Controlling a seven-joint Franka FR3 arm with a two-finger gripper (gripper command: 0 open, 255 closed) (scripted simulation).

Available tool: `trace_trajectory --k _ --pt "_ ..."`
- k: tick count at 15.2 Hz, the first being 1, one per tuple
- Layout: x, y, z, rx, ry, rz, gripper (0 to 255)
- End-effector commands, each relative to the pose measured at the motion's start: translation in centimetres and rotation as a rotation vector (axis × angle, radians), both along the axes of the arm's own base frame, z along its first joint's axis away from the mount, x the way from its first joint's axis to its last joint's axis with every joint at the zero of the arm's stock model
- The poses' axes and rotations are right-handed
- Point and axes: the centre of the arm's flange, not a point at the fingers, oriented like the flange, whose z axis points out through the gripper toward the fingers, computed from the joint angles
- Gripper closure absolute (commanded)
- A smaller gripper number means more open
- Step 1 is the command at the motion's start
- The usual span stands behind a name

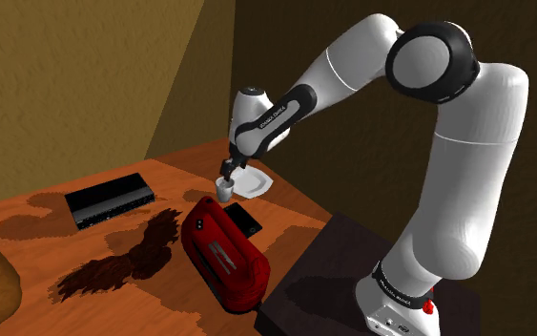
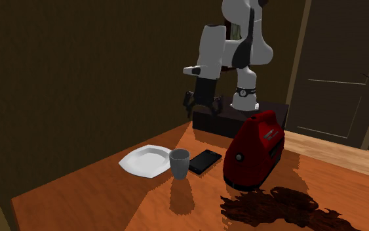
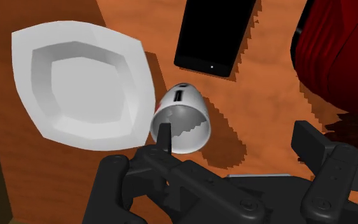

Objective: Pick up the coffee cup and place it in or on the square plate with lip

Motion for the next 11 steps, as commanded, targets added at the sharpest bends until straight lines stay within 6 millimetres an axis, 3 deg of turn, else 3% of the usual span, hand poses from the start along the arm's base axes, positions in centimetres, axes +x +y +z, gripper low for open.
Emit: trace_trajectory --k 1,9,11 --pt "1.6 -0.1 -2.2 -0.001 -0.001 0.001 0" --pt "7.9 -0.1 -10.5 -0.003 -0.007 0.004 0" --pt "8.1 -0.1 -11.5 -0.003 -0.007 0.004 0"
